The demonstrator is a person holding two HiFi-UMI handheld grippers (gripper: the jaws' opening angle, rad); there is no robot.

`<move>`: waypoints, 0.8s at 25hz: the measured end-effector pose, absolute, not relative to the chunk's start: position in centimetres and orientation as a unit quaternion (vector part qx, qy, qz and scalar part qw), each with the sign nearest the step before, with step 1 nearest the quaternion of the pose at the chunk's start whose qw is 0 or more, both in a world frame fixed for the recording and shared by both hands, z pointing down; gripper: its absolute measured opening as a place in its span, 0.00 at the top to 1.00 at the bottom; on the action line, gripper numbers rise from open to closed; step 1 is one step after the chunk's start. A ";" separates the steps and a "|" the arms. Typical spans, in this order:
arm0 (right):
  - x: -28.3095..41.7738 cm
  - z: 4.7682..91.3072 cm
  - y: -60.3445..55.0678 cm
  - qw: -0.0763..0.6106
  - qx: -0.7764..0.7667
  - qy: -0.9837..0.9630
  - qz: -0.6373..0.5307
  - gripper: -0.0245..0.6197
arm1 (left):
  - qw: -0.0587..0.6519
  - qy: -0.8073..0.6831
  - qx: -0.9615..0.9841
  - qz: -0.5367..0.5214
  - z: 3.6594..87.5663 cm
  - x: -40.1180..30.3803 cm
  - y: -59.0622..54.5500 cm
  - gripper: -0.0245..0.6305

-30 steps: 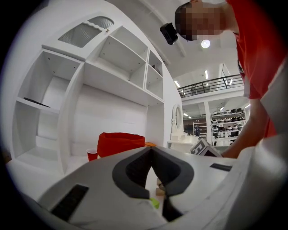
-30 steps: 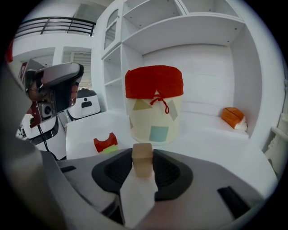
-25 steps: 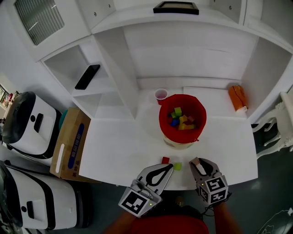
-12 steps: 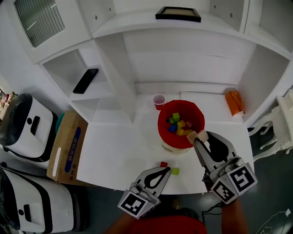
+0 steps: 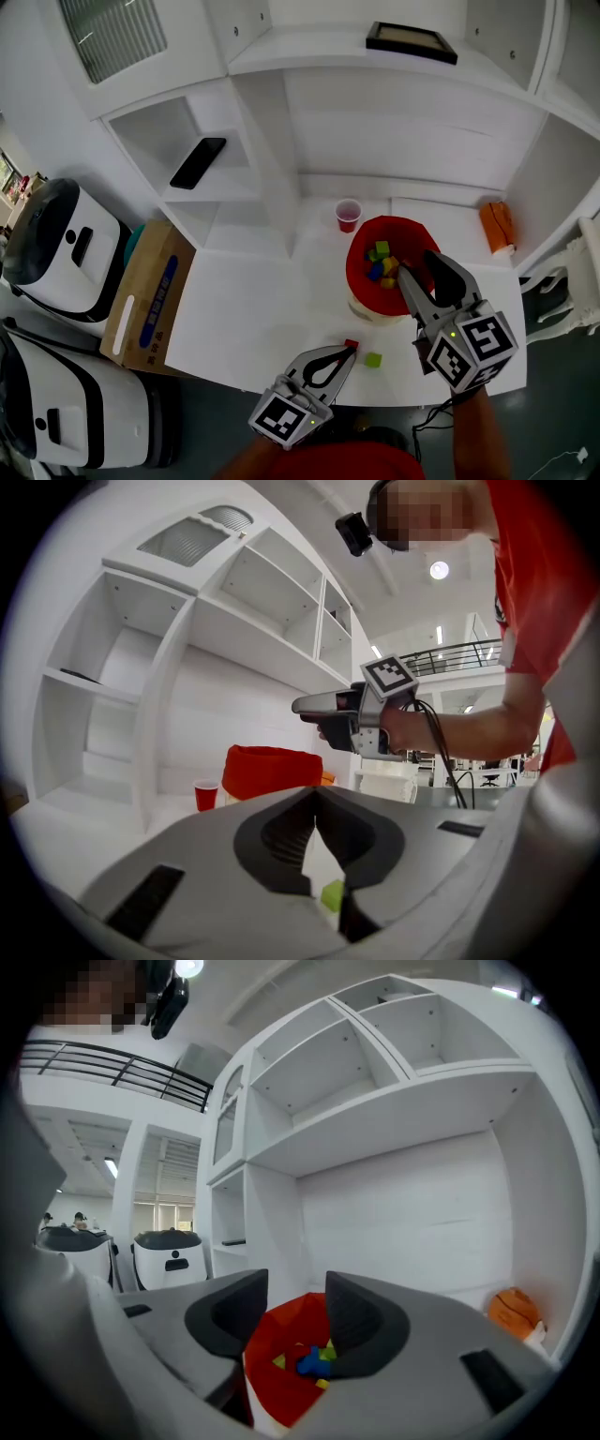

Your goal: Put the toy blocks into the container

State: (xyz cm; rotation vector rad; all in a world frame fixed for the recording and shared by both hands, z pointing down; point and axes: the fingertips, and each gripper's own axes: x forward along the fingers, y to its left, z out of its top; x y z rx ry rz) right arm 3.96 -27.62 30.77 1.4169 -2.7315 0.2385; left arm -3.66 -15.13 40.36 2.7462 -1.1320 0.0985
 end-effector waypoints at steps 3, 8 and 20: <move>3.9 29.8 -25.9 0.018 0.458 -0.887 0.057 0.81 | 0.091 -0.380 0.919 0.044 41.2 -3.9 -15.2 0.93; 4.8 30.0 -22.8 0.010 0.469 -0.882 0.052 0.95 | 0.095 -0.377 0.918 0.082 44.1 -3.9 -14.6 0.80; 5.2 30.7 -17.7 0.016 0.453 -0.890 0.047 0.95 | 0.144 -0.422 0.868 0.216 52.8 -3.7 -14.4 0.68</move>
